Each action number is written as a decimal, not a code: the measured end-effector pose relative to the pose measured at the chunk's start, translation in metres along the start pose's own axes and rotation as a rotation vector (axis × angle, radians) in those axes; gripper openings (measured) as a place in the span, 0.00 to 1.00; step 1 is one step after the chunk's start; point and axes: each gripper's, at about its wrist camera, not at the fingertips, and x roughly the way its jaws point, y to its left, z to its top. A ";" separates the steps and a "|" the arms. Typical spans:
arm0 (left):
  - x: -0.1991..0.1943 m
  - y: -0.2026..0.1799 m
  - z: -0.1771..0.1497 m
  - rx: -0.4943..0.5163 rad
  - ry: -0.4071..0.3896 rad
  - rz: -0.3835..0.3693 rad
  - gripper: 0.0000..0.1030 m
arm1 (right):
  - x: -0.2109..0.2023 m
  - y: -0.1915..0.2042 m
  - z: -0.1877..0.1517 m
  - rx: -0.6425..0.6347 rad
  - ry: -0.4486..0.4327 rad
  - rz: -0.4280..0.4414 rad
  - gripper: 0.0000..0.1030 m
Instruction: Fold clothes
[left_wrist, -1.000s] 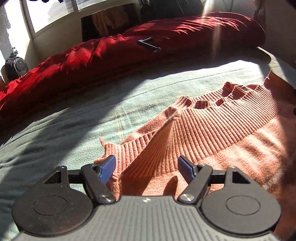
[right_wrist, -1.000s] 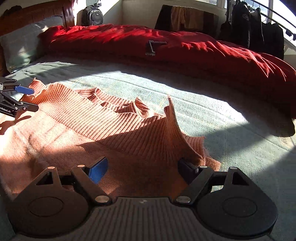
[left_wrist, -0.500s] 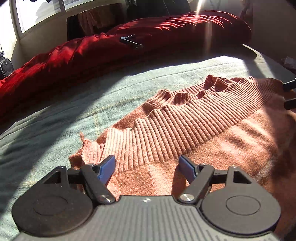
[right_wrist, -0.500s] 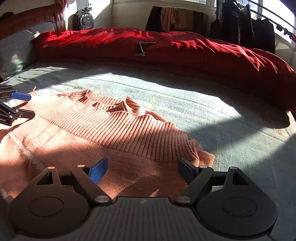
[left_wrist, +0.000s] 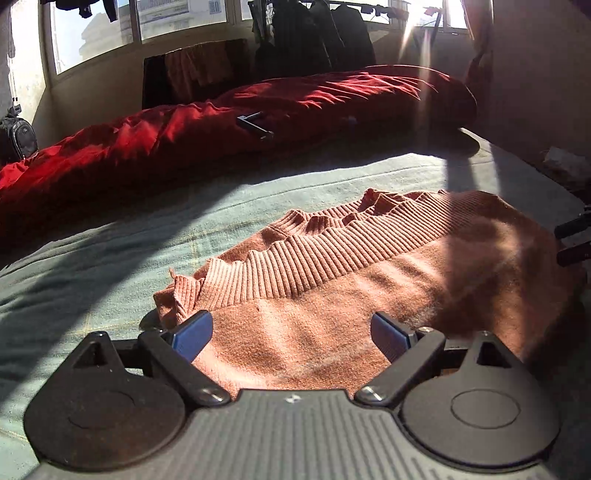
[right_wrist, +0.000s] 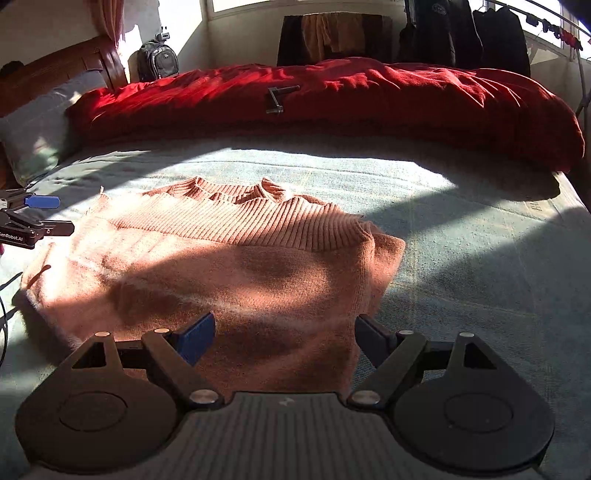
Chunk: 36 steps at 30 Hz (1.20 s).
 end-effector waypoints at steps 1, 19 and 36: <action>-0.007 -0.005 -0.007 -0.006 0.000 -0.022 0.89 | -0.002 0.005 -0.006 -0.003 0.004 0.010 0.83; -0.020 -0.013 -0.053 -0.124 0.081 0.024 0.89 | -0.027 -0.013 -0.040 0.138 -0.025 -0.019 0.67; -0.005 -0.026 -0.044 -0.072 0.113 0.026 0.89 | -0.014 -0.051 -0.038 0.229 -0.005 0.043 0.08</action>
